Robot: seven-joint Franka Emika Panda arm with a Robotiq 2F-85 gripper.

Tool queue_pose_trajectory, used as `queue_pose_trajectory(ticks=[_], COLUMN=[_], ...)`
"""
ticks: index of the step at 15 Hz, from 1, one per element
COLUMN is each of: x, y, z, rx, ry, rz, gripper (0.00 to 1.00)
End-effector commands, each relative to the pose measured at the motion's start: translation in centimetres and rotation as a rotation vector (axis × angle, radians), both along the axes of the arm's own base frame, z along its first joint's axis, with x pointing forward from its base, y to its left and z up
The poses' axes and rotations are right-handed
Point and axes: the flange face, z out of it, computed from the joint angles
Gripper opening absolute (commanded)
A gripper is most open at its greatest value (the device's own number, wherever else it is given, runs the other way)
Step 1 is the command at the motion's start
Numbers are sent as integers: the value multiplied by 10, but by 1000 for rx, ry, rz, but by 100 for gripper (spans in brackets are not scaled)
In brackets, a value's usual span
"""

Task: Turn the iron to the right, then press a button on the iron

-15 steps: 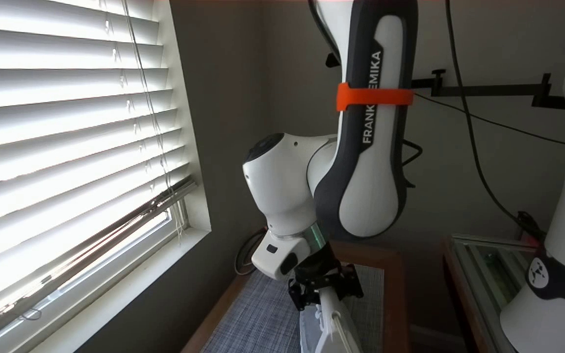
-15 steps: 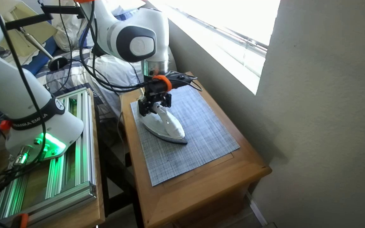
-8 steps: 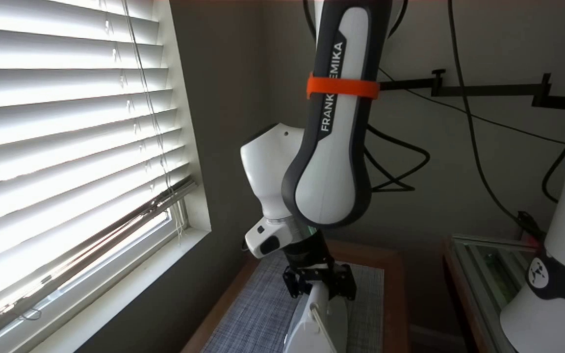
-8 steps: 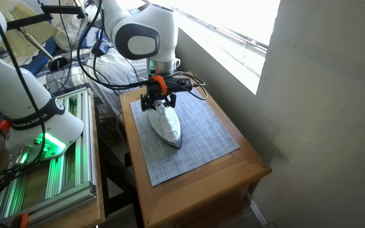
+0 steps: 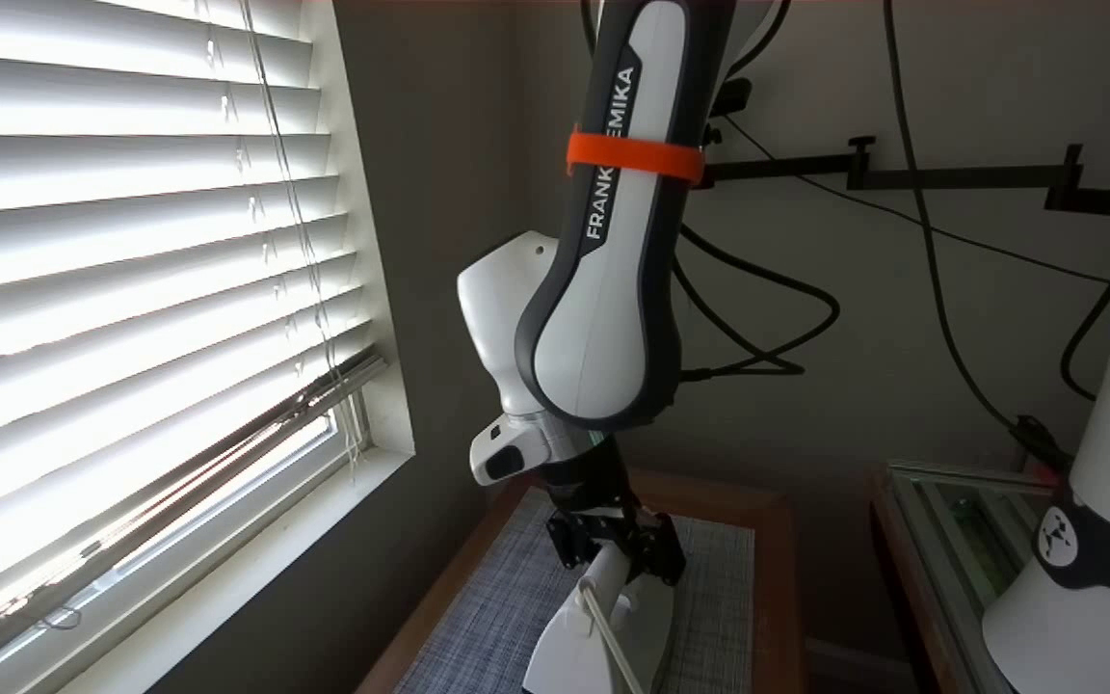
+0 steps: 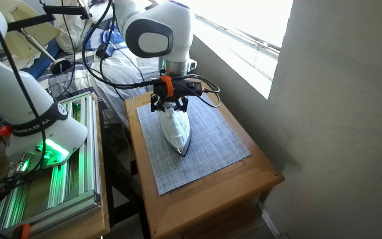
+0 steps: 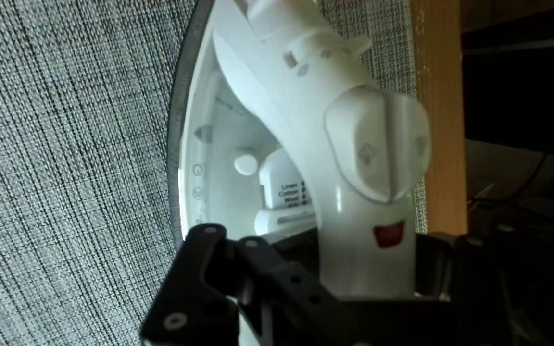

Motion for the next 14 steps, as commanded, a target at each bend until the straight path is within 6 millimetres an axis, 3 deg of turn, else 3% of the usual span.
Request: queue_pose_trajectory(ticks=[1, 2, 3, 4, 5, 7, 14], x=[9, 9, 9, 10, 10, 10, 11], y=[2, 3, 4, 5, 5, 7, 12], z=[10, 10, 9, 8, 8, 6, 26], rx=[-16, -18, -20, -20, -23, -23, -47], ry=[3, 6, 8, 9, 11, 16, 45], rz=[-35, -33, -28, -25, -21, -15, 39], gripper=[0, 7, 26, 33, 17, 44, 90])
